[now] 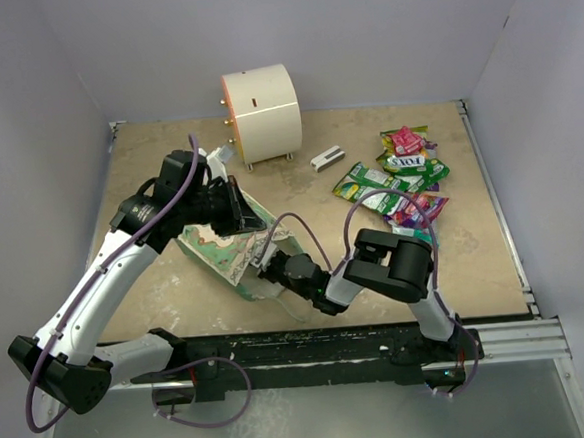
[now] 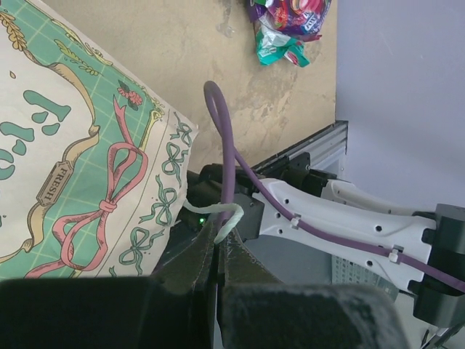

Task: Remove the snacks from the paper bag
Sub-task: Take out the snack from the paper bag.

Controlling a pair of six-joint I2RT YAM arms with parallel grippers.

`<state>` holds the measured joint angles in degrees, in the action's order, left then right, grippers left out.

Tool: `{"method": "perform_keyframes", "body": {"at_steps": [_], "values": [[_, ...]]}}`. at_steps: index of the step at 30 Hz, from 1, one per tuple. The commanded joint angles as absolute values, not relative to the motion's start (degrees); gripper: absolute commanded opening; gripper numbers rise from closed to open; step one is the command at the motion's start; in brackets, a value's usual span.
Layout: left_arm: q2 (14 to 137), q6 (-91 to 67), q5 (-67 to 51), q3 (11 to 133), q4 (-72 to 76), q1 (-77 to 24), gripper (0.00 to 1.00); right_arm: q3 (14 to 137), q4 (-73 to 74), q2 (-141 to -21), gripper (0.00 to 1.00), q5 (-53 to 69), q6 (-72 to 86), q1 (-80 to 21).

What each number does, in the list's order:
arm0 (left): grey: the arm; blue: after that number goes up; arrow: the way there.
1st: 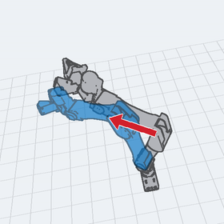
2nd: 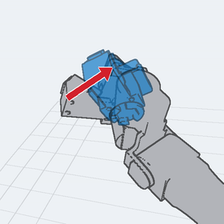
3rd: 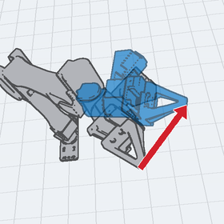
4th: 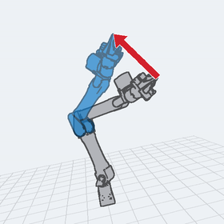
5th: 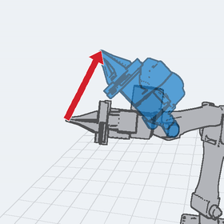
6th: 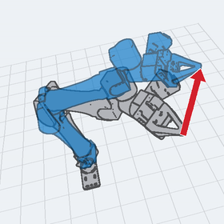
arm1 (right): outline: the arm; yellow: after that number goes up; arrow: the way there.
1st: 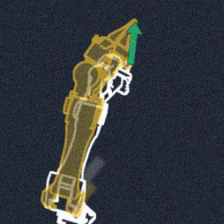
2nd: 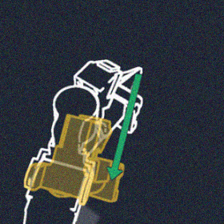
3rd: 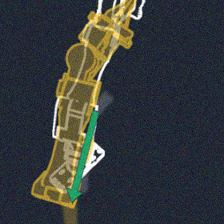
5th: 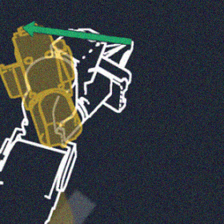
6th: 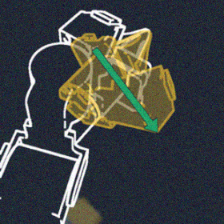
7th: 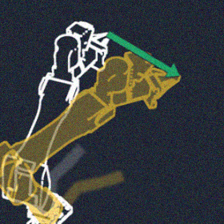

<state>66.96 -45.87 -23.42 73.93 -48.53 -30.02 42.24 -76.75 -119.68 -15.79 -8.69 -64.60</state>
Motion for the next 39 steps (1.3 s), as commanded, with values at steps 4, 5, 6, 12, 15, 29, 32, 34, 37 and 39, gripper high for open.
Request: {"method": "perform_keyframes", "body": {"at_steps": [4, 5, 6, 12, 15, 29, 32, 34, 37, 39], "values": [[66.44, -46.03, -22.32, 76.47, -44.57, -29.62, 0.00, 37.93, -76.84, -109.77, 0.00, -13.77, -7.82, -65.33], [66.53, -46.16, -22.26, 76.58, -44.11, -29.62, 0.00, 37.24, -75.57, -108.20, 0.00, -13.83, -7.68, -65.31], [66.57, -46.36, -22.03, 76.56, -43.53, -29.62, 0.00, 36.54, -73.89, -106.48, 0.00, -13.69, -7.56, -65.36], [66.76, -45.71, -20.65, 77.90, -42.93, -28.49, 0.00, 32.63, -60.01, -93.56, 0.00, -9.98, -8.52, -65.37], [67.16, -44.85, -20.46, 78.54, -42.54, -27.32, 0.00, 33.33, -47.60, -86.80, 0.00, -4.73, -6.44, -65.32], [71.51, -41.50, -23.18, 81.81, -39.83, -20.88, 0.00, 46.32, 6.36, -59.24, 0.00, -9.75, 4.01, -65.33], [72.06, -41.57, -23.14, 82.25, -39.27, -20.30, 0.00, 52.41, 16.86, -56.95, 0.00, -8.33, 1.29, -65.30], [72.13, -41.57, -23.07, 82.56, -38.94, -19.87, 0.00, 55.07, 20.93, -55.03, 0.00, -9.46, -0.67, -65.31], [72.31, -41.57, -23.14, 83.26, -38.33, -19.36, 0.00, 58.77, 22.96, -52.25, 0.00, -13.95, -0.96, -65.33], [72.57, -41.66, -23.80, 84.01, -37.65, -19.16, 0.00, 61.31, 23.67, -51.20, 0.00, -24.53, 2.11, -65.30]]}}
